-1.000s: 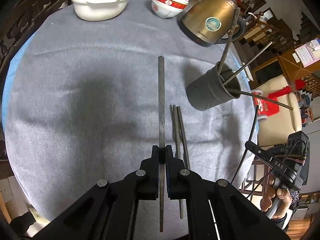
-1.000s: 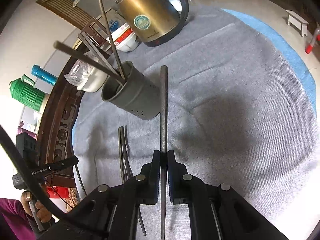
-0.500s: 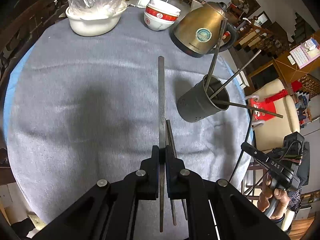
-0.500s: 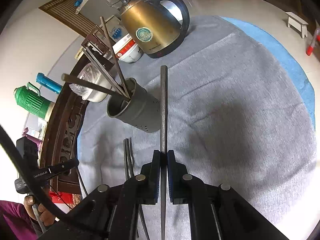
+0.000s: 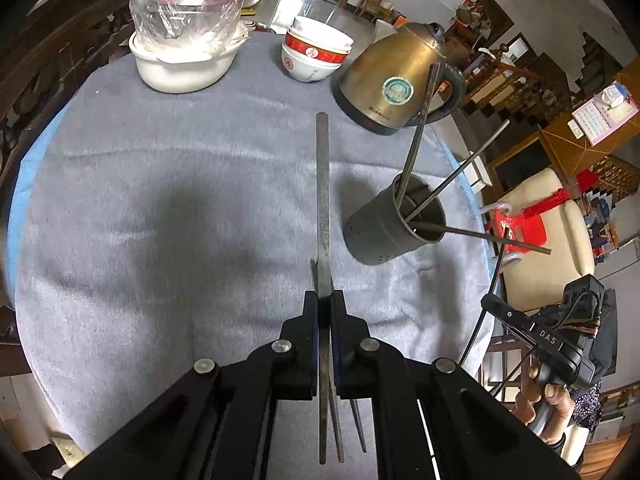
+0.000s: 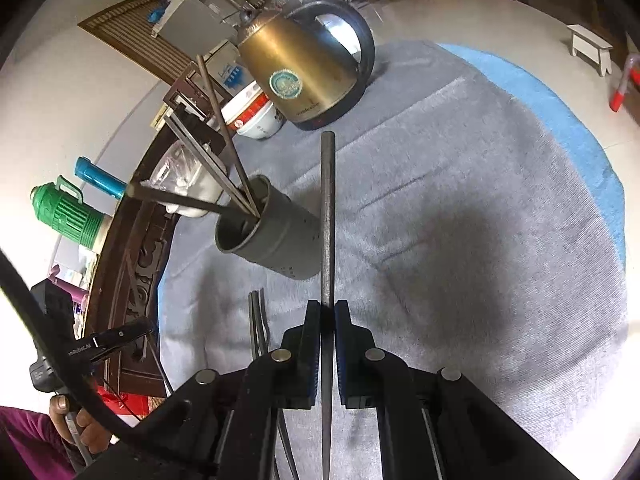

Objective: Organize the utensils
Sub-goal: 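Lift both held chopsticks upright and carry them toward the grey cup, then lower both chopsticks into the grey perforated cup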

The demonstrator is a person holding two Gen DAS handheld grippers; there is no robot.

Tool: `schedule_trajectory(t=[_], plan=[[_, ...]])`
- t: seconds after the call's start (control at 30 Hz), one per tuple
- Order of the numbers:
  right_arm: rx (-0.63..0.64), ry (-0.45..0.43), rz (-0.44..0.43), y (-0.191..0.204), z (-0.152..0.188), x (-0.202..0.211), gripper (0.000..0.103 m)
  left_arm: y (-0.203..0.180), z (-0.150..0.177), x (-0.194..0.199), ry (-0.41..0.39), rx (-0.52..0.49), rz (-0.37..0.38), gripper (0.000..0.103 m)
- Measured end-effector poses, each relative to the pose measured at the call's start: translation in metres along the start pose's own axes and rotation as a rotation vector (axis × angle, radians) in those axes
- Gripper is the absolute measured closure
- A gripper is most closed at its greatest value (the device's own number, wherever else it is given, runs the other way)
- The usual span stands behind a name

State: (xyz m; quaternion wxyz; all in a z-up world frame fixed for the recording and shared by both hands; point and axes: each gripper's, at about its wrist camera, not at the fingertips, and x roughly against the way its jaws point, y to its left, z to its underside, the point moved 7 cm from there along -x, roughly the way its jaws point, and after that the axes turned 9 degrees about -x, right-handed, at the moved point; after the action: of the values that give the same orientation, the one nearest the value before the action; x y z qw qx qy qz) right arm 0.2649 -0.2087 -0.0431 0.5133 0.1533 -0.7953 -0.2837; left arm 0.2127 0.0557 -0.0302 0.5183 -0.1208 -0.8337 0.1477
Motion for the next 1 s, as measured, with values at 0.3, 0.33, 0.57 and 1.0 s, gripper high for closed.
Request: schedule_trajectory(t=[0.3, 0.33, 0.57, 1.0], plan=[[-0.008, -0.051, -0.019, 0.002, -0.018, 0.014, 0.096, -0.009, -0.019, 0.009, -0.064, -0.014, 0.003, 0.097], [-0.007, -0.056, -0.024, 0.003, -0.021, 0.015, 0.096, -0.01, -0.02, 0.01, -0.07, -0.016, 0.005, 0.097], [0.0, -0.064, -0.061, 0.009, -0.026, 0.014, 0.096, -0.015, -0.024, 0.008, -0.078, -0.02, -0.003, 0.097], [-0.01, -0.12, -0.071, 0.011, -0.041, 0.023, 0.096, -0.024, -0.045, 0.021, -0.172, -0.022, 0.021, 0.097]])
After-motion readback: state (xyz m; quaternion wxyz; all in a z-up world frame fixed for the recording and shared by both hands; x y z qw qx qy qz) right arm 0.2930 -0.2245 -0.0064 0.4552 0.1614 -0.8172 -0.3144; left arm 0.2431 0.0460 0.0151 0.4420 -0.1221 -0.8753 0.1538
